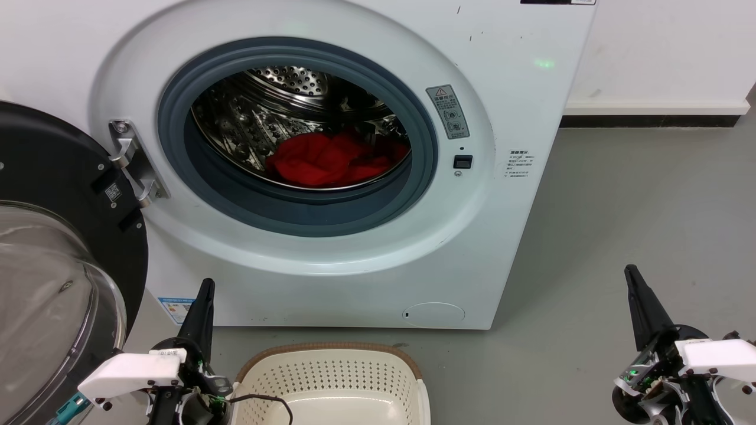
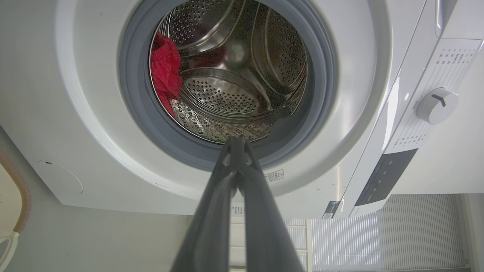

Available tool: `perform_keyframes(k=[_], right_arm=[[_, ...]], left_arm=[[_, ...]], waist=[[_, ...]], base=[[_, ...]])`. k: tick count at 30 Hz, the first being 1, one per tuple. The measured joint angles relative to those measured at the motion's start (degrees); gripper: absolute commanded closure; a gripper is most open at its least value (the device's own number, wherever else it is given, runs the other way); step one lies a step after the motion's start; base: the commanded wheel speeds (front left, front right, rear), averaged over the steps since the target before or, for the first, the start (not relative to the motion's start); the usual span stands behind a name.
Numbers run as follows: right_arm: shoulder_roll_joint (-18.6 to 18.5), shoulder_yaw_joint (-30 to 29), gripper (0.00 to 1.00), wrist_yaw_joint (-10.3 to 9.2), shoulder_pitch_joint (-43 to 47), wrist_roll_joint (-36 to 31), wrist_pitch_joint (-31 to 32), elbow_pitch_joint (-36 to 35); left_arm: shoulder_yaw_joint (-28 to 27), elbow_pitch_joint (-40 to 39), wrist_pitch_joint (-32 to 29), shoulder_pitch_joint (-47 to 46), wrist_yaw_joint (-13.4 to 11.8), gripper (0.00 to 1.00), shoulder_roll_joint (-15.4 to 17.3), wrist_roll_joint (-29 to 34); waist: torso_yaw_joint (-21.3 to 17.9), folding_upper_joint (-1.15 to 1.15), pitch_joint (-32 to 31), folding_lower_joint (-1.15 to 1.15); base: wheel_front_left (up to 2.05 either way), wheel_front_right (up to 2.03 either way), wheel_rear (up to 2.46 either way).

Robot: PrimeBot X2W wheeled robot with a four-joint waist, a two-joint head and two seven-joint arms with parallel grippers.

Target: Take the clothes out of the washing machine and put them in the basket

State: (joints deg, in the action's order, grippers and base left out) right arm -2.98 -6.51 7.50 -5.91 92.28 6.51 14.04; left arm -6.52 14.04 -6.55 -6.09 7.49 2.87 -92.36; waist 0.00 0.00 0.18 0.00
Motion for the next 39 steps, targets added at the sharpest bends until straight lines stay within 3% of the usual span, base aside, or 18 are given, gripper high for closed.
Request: perform_keyframes(k=[32,33,39], right_arm=[[0.00,0.00,1.00,0.00,0.00,0.00,0.00,0.00],[0.01,0.03,0.00,0.00,0.41,0.00,0.00,0.58],[0.02,0.55,0.00,-0.01,1.87,-0.52,-1.11,1.12]], left_arm=[[0.00,0.00,0.00,0.00,0.00,1.00,0.00,0.00],[0.08,0.62,0.00,0.38,0.00,0.00,-0.05,0.00],[1.13,1.85,1.15,1.60,-0.02,0.00,-0.20,0.56]], waist=[[0.00,0.00,0.00,0.00],[0.00,0.00,0.00,0.00],[-0.02,0.00,0.02,0.00]], base=[[0.00,0.00,0.00],[0.00,0.00,0.00],[0.00,0.00,0.00]])
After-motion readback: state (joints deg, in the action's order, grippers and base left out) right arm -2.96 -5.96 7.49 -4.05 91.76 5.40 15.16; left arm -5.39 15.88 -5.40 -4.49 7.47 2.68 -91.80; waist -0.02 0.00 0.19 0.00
